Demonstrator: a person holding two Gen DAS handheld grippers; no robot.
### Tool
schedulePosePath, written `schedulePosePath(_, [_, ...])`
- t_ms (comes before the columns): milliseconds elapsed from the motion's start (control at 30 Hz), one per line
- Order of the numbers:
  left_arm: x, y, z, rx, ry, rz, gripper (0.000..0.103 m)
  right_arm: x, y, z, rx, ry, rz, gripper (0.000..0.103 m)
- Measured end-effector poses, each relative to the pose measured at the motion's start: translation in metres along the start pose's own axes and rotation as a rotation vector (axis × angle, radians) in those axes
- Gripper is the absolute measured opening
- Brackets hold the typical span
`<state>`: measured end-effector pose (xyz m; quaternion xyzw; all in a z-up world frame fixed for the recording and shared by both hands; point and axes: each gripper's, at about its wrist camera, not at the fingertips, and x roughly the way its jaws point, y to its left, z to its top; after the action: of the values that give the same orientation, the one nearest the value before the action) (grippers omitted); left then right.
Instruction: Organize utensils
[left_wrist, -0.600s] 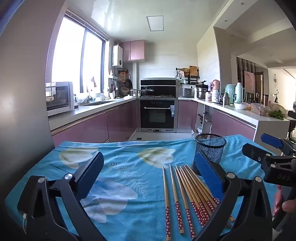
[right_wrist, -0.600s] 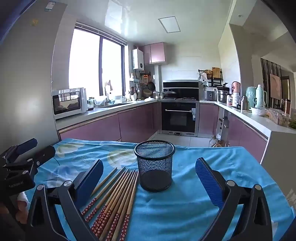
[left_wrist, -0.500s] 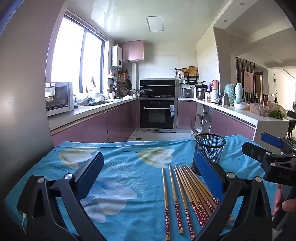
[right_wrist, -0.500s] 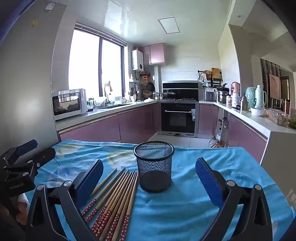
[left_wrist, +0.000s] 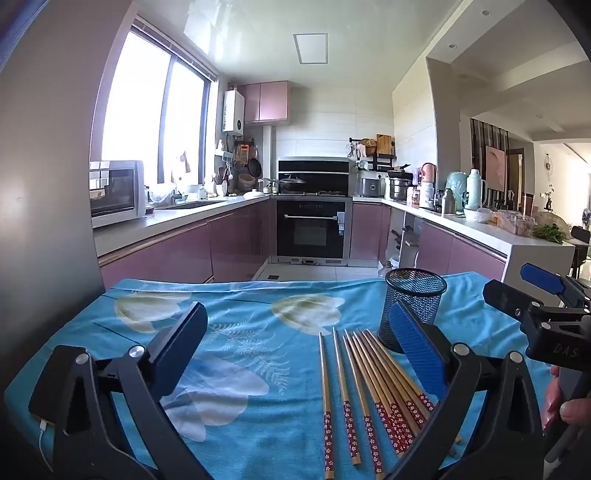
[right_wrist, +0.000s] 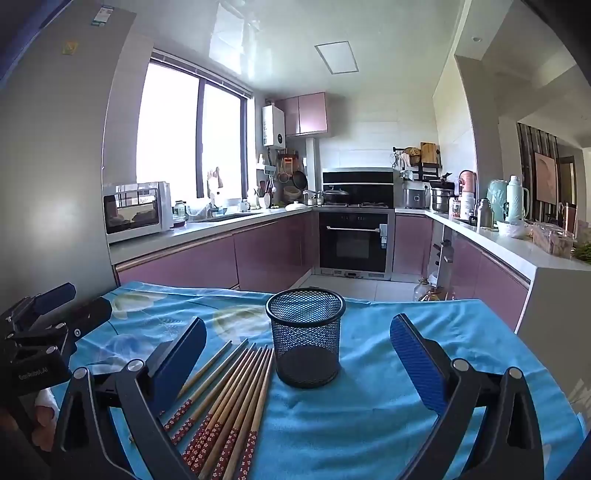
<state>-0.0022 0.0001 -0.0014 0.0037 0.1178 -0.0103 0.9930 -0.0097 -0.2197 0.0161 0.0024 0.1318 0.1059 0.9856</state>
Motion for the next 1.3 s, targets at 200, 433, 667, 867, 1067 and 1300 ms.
schedulePosePath(200, [0.0007,-0.0006,-0.0012,-0.003,0.003,-0.004,0.098,0.0019,0.0014,0.0014,-0.008,-0.006,-0.005,0.097])
schedulePosePath(433, [0.0025,-0.0025,-0.0029,-0.004,0.0,0.0,0.098,0.004,0.0022,-0.0021,-0.006,-0.024,-0.014,0.097])
schedulePosePath(667, [0.0047,-0.002,-0.0036,-0.008,0.002,-0.003,0.098,0.0025,0.0027,-0.0048,-0.007,-0.028,-0.014,0.097])
schedulePosePath(867, [0.005,-0.0026,-0.0037,-0.008,0.001,-0.001,0.098,0.0019,0.0023,-0.0046,-0.003,-0.029,-0.012,0.097])
schedulePosePath(1067, [0.0047,-0.0034,-0.0025,-0.011,-0.001,0.0,0.098,0.0033,0.0017,-0.0052,0.001,-0.028,-0.002,0.097])
schedulePosePath(1300, [0.0032,-0.0044,-0.001,-0.013,-0.009,-0.001,0.098,0.0056,0.0011,-0.0064,0.006,-0.024,-0.001,0.097])
